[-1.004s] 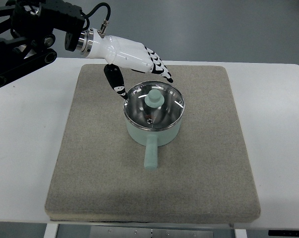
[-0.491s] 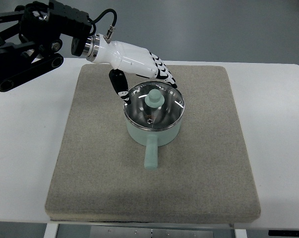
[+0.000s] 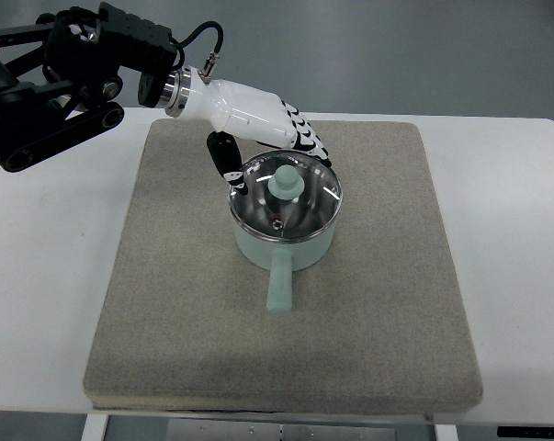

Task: Place lid left of pot with left hand
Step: 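Lower the left hand fingers down onto the lid's green knob, then close the left hand fingers around the green lid knob, then lift the glass lid off the pot with the left hand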

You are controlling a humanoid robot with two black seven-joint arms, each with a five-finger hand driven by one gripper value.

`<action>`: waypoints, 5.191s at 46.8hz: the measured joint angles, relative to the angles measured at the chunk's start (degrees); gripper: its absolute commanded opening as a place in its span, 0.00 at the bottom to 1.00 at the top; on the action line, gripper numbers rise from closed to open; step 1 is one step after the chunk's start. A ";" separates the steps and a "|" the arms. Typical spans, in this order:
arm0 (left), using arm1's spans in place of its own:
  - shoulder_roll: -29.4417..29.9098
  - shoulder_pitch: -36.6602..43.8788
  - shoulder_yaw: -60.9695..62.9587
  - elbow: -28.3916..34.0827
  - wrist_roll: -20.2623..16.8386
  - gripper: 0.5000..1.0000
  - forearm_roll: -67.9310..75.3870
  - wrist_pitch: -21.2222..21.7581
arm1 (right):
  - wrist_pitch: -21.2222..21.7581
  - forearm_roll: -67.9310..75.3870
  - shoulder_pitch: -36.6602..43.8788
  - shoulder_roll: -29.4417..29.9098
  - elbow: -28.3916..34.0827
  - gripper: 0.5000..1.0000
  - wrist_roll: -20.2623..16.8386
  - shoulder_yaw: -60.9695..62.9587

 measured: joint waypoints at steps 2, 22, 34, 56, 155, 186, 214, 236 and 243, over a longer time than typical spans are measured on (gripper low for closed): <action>-0.25 -0.12 0.62 0.09 0.00 0.99 0.68 -0.06 | 0.00 0.00 0.00 0.00 0.00 0.84 0.00 0.00; -0.93 -0.58 0.04 0.92 0.00 0.99 1.97 0.42 | 0.00 0.00 0.00 0.00 0.00 0.84 0.00 0.00; -1.17 -0.07 -1.33 0.99 0.00 0.99 1.90 0.43 | 0.00 0.00 0.00 0.00 0.00 0.84 0.00 0.00; -2.39 0.61 -1.39 2.67 0.00 0.98 2.26 1.22 | 0.00 0.00 0.00 0.00 0.00 0.84 0.00 0.00; -2.87 1.09 -0.47 3.33 -0.01 0.00 3.01 1.90 | 0.00 0.00 0.00 0.00 0.00 0.84 0.00 0.00; -2.93 0.90 -1.50 3.38 0.00 0.00 2.82 2.19 | 0.00 0.00 0.00 0.00 0.00 0.84 0.00 0.00; -2.39 0.52 -1.67 10.56 0.00 0.00 2.04 2.89 | 0.00 0.00 0.00 0.00 0.00 0.84 0.00 0.00; 0.53 0.99 -1.52 17.51 0.00 0.00 0.09 2.33 | 0.00 0.00 0.00 0.00 0.00 0.84 0.02 0.00; 3.57 0.98 -1.25 17.77 0.00 0.00 -0.41 1.86 | 0.00 0.00 0.00 0.00 0.00 0.84 0.03 0.00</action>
